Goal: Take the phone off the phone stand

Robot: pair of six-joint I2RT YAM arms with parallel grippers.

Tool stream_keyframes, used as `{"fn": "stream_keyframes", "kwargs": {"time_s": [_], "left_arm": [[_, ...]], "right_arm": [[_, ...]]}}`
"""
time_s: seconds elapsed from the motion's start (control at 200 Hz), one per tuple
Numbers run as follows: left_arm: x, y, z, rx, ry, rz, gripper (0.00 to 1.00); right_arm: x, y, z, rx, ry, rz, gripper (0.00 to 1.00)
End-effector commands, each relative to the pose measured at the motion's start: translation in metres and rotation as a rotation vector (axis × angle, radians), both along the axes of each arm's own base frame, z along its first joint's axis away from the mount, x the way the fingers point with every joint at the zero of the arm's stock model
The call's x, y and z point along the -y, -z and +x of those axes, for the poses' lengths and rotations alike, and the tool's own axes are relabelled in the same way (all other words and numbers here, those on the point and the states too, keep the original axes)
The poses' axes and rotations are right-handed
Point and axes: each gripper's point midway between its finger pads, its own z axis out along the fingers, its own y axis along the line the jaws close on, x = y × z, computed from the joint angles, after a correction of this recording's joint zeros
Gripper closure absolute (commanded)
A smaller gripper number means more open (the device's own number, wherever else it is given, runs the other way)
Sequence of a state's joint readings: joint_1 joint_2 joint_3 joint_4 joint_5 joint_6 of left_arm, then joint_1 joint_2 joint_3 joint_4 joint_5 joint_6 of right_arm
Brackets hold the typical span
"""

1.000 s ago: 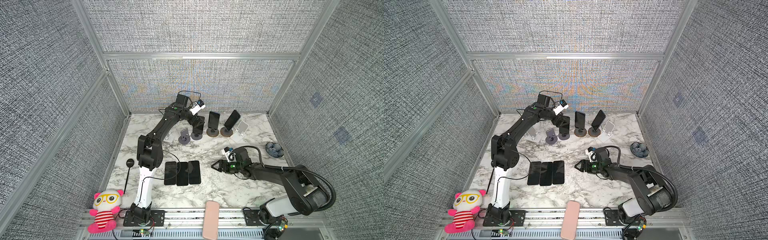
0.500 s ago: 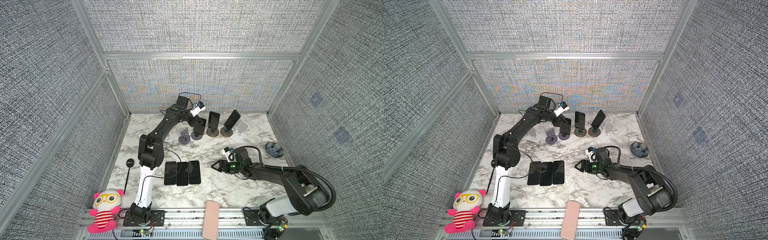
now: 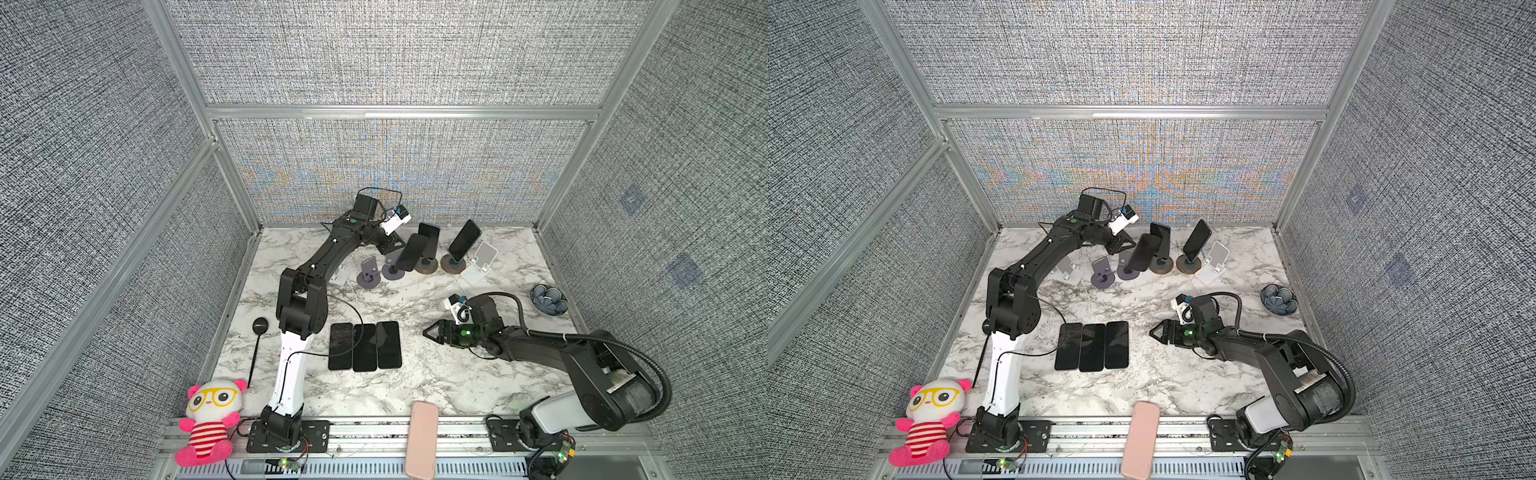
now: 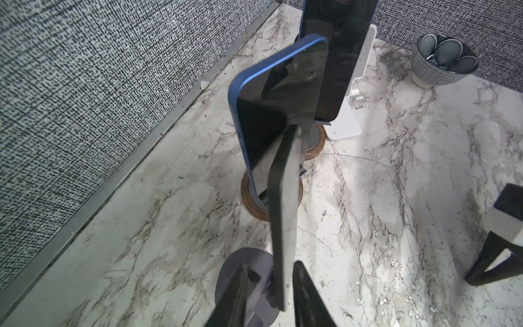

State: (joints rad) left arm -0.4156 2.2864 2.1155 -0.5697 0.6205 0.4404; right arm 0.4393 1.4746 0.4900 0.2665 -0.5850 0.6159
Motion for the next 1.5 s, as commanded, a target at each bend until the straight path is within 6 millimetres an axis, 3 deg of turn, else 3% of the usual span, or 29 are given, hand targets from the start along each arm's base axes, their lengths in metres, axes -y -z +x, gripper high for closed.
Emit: {"fn": "stream_keyframes", "kwargs": {"time_s": [0.0, 0.25, 0.44, 0.55, 0.58, 0.595, 0.63, 0.765, 0.85, 0.895, 0.945, 1.101, 1.221, 1.241, 1.496], "left_arm": [[0.003, -0.005, 0.002, 0.003, 0.008, -0.035, 0.70], [-0.004, -0.013, -0.009, -0.007, -0.022, -0.031, 0.71], [-0.018, -0.009, -0.033, 0.013, -0.076, 0.084, 0.52], [-0.021, -0.014, -0.049, -0.005, -0.112, 0.049, 0.46], [-0.019, -0.010, -0.052, -0.018, -0.120, 0.028, 0.45], [-0.019, -0.021, -0.056, -0.005, -0.124, 0.005, 0.44], [-0.018, -0.025, -0.060, -0.006, -0.138, -0.027, 0.44], [-0.007, -0.026, -0.070, -0.070, -0.233, -0.144, 0.43], [0.001, -0.021, -0.073, -0.141, -0.324, -0.217, 0.42], [0.004, -0.015, -0.076, -0.178, -0.357, -0.241, 0.42], [0.005, -0.010, -0.081, -0.200, -0.393, -0.255, 0.42], [-0.005, -0.001, -0.097, -0.214, -0.480, -0.268, 0.41], [-0.012, 0.003, -0.111, -0.209, -0.507, -0.253, 0.41], [-0.014, 0.004, -0.113, -0.208, -0.511, -0.248, 0.41], [-0.023, 0.001, -0.128, -0.201, -0.523, -0.235, 0.41]], "right_arm": [[0.002, 0.003, -0.002, -0.010, 0.003, -0.010, 0.22], [0.013, -0.005, -0.001, 0.035, 0.026, -0.068, 0.23], [0.056, -0.036, 0.011, 0.153, 0.174, -0.237, 0.24], [0.084, -0.055, 0.021, 0.231, 0.238, -0.375, 0.27], [0.090, -0.061, 0.026, 0.252, 0.250, -0.400, 0.28], [0.091, -0.064, 0.029, 0.264, 0.252, -0.410, 0.29], [0.096, -0.071, 0.036, 0.284, 0.266, -0.428, 0.32], [0.100, -0.086, 0.073, 0.314, 0.291, -0.434, 0.57], [0.092, -0.085, 0.099, 0.324, 0.279, -0.432, 0.75], [0.087, -0.084, 0.114, 0.339, 0.283, -0.427, 0.90], [0.083, -0.080, 0.130, 0.354, 0.297, -0.412, 0.96], [0.072, -0.059, 0.169, 0.340, 0.341, -0.394, 0.97], [0.068, -0.033, 0.184, 0.296, 0.385, -0.390, 0.98], [0.065, -0.042, 0.194, 0.311, 0.399, -0.376, 0.98], [0.061, -0.021, 0.223, 0.294, 0.459, -0.387, 1.00]]}}
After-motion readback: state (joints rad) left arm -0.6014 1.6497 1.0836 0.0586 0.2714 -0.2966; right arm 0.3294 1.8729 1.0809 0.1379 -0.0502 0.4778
